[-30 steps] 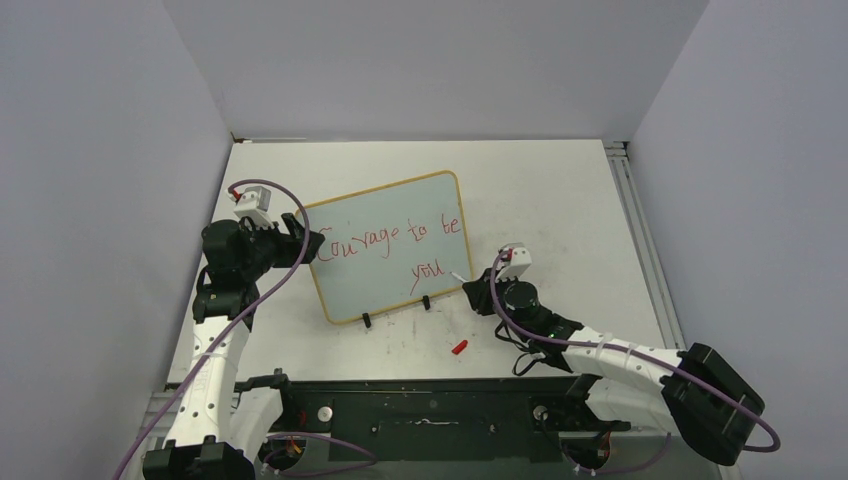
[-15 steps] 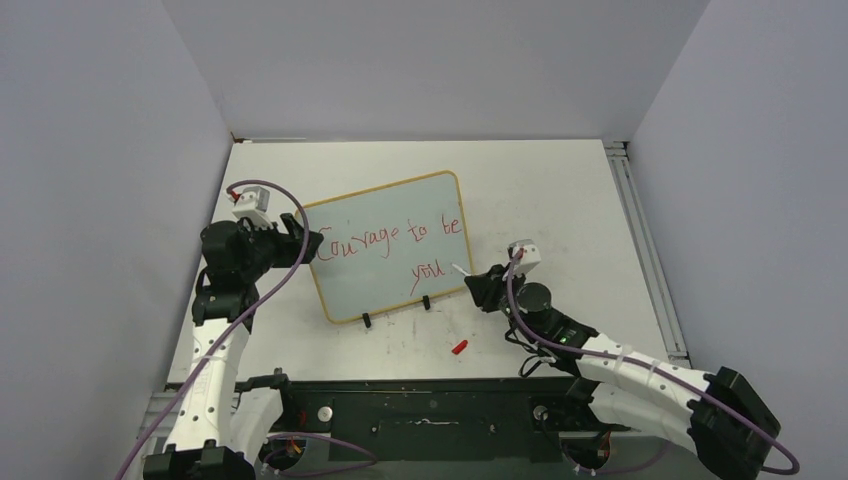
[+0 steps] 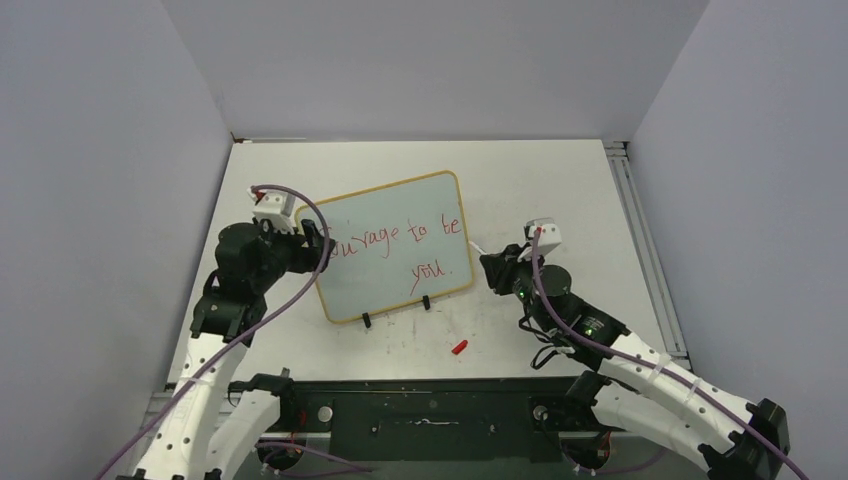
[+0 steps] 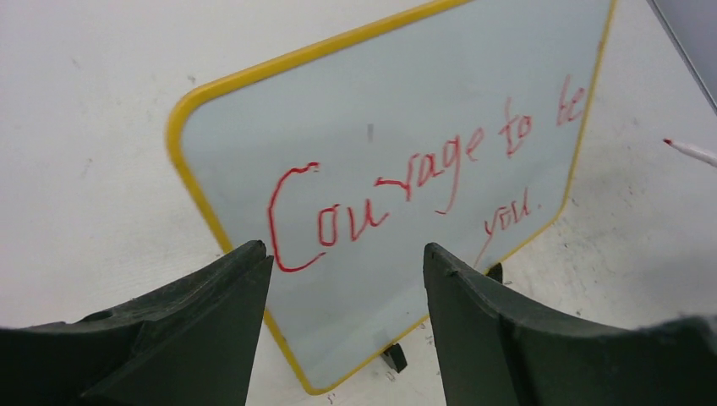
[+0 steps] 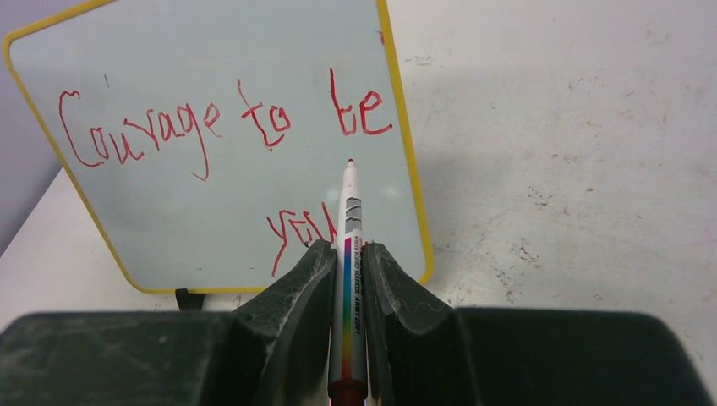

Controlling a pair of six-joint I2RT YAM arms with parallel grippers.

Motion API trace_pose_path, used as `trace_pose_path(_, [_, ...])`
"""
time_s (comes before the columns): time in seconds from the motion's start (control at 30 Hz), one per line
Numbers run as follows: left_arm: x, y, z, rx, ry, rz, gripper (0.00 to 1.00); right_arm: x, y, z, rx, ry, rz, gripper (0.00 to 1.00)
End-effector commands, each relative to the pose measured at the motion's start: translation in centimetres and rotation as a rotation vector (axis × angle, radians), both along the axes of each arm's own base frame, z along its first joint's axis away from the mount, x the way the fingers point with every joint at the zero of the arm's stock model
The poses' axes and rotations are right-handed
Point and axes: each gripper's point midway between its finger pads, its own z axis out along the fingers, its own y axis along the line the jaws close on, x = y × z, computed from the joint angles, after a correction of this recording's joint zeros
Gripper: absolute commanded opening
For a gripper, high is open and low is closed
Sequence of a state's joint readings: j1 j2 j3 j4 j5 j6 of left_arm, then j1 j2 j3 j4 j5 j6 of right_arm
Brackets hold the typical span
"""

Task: Write a sentence on the whiteboard
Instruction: Pick up the pen cap from the center of the board.

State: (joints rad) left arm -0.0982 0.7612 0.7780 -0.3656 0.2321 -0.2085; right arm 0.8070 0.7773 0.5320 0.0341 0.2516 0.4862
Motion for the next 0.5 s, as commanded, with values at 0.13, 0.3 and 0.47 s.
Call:
trace_pose_path(0.13, [-4.7,-6.5,5.8,-0.017,-0.064,-0.175,0.6,-1.1,-2.8,1.9,-0.081,0.063,-0.061,0.05])
trace_pose_path(0.3, [-8.7,-13.3,0.8,-0.06,0.066,-0.366,0.57,-1.9,-4.7,2.6,-0.079,0.069,-0.112,0.05])
trace_pose_path(0.47, [-12.3,-18.7,-2.9,-0.054,0.099,-0.466,0.55,-2.2,-5.5,2.6,-0.091,0.074,-0.132,0.06])
